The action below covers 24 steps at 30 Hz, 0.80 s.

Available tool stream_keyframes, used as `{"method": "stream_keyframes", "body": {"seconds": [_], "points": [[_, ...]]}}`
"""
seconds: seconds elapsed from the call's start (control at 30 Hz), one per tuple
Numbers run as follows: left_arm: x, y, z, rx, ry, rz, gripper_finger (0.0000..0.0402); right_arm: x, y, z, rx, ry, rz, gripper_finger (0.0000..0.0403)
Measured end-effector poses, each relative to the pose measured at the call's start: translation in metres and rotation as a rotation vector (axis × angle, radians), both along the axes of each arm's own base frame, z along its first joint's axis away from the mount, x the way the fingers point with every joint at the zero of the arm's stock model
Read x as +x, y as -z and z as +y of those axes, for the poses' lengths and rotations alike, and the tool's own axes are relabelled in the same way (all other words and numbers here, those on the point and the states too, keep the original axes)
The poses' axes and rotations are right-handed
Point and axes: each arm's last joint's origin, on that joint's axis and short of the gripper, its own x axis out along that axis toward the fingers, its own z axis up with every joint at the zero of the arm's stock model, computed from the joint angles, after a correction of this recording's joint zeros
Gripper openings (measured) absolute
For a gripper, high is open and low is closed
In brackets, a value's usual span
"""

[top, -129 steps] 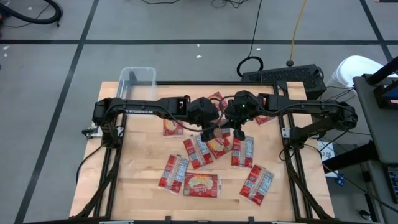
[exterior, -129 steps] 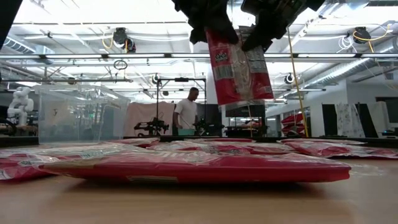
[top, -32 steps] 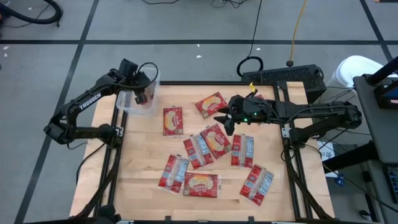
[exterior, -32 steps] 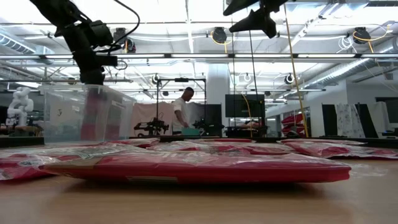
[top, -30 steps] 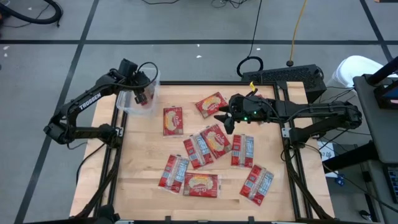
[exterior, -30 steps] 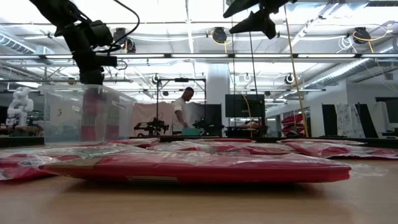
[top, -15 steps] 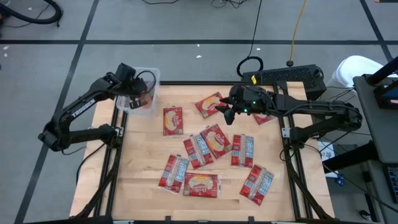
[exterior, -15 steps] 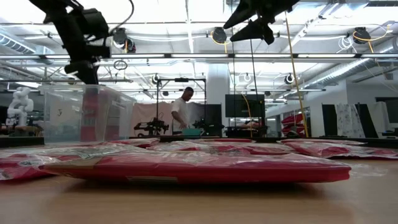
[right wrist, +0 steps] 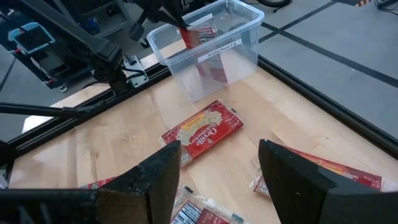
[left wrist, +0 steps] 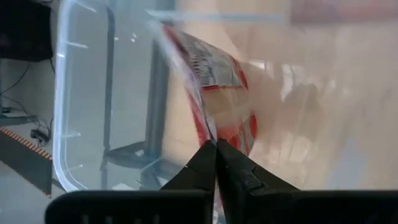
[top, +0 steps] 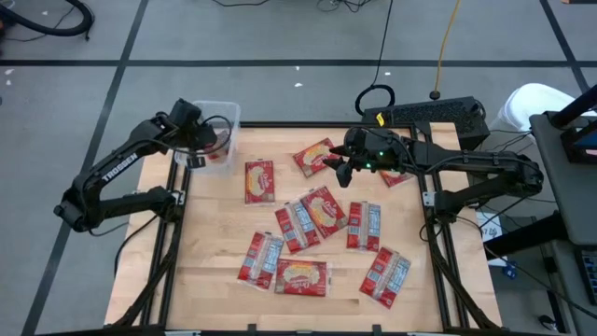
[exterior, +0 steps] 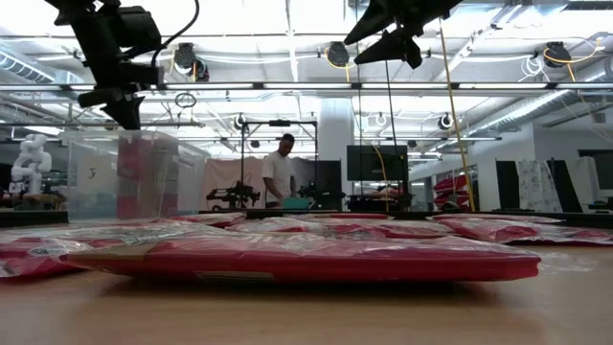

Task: Sort popcorn bags into baskets
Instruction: Put the red popcorn bag into the transparent container

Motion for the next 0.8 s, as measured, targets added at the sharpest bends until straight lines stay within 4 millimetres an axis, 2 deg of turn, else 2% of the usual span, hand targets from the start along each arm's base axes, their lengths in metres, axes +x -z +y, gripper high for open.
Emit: {"method": "stream_keyframes", "body": {"seconds": [0.17, 0.23, 0.43, 0.57, 0.8], "points": [[0.001, 0.002, -0.002, -0.018, 0.062, 0.035, 0.0005, 0.000, 0.000, 0.000, 0.000, 0.000, 0.000, 0.0210], [0.002, 0.003, -0.003, -0.033, 0.043, 0.024, 0.0013, 0.000, 0.000, 0.000, 0.000, 0.000, 0.000, 0.0210], [0.001, 0.005, -0.013, -0.125, -0.025, 0.015, 0.0083, 0.000, 0.000, 0.001, 0.001, -0.003, 0.000, 0.0210], [0.001, 0.002, -0.019, -0.126, -0.060, -0.027, 0.0130, 0.000, 0.000, 0.001, 0.001, -0.003, 0.000, 0.0210], [-0.001, -0.029, -0.025, -0.073, -0.104, -0.165, 0.0174, 0.000, 0.000, 0.001, -0.001, -0.005, 0.002, 0.0210]]}}
